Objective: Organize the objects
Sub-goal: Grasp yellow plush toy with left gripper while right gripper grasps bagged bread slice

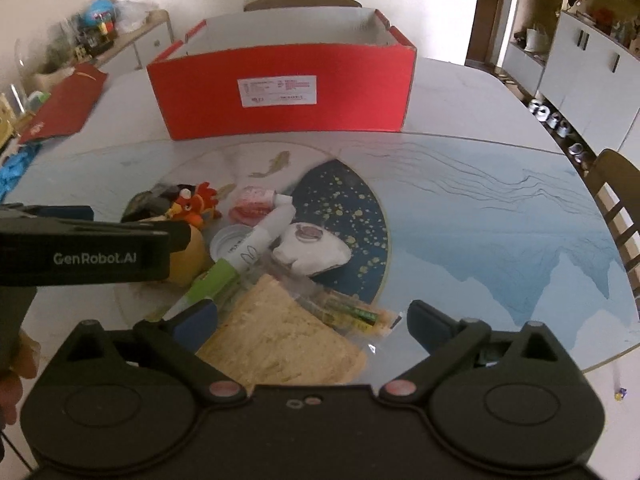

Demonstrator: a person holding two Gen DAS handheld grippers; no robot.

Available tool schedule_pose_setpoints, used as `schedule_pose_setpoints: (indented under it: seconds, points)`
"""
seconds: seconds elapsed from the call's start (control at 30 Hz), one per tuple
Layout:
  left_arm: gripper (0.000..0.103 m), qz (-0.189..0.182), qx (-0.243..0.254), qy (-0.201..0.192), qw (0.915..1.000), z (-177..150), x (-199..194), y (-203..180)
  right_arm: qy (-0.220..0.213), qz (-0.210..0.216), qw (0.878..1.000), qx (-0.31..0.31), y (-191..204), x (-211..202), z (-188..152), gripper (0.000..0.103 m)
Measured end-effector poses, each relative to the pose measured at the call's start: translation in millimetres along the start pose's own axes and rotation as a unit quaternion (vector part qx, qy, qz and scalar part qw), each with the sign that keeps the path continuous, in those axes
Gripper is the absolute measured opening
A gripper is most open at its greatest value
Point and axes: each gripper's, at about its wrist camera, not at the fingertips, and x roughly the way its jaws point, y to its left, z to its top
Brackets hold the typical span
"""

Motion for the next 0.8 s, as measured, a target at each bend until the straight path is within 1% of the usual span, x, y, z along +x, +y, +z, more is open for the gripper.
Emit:
schedule_pose_setpoints:
  seconds: [0.07,0.13,0.23,0.3,0.4,0.47,0.53,0.63,0.73,0.8]
  points:
    - [0.103,0.004,-0.001,0.003,1.0,0,3,0,0.008,-0.012,1.0,-0.001,3,5,-1,0.102]
    - [0.103,0.01,-0.001,0.007,0.9999,-1,6,0,0.004,-0.015,1.0,0.0,5,5,-3,0.102]
    - [0.103,0.013,0.0,0.015,0.9998,-4,11,-1,-0.003,-0.019,1.0,-0.024,8,3,-6,0.102]
    - [0.103,0.011,0.001,0.021,0.9997,-7,13,-1,0.002,-0.014,0.999,-0.029,7,2,-8,0.102]
    - [0.103,0.007,0.002,0.026,0.9996,-11,16,0,0.016,0.002,1.0,-0.019,2,3,-10,0.102]
    - [0.103,0.004,-0.001,0.025,0.9997,-12,16,2,0.027,0.015,0.999,-0.014,-1,2,-13,0.102]
    - [0.103,0.002,-0.001,0.024,0.9997,-12,15,2,0.036,0.016,0.999,-0.015,-4,-1,-18,0.102]
    - [0.103,0.003,-0.002,0.018,0.9998,-12,12,3,0.045,0.022,0.999,0.003,-7,-6,-23,0.102]
    - [0.103,0.003,-0.017,0.016,0.9997,-9,11,5,0.055,0.03,0.998,0.014,-3,-7,-24,0.102]
    - [0.103,0.004,-0.036,0.016,0.9992,-6,10,6,0.062,0.032,0.997,0.012,3,-6,-25,0.102]
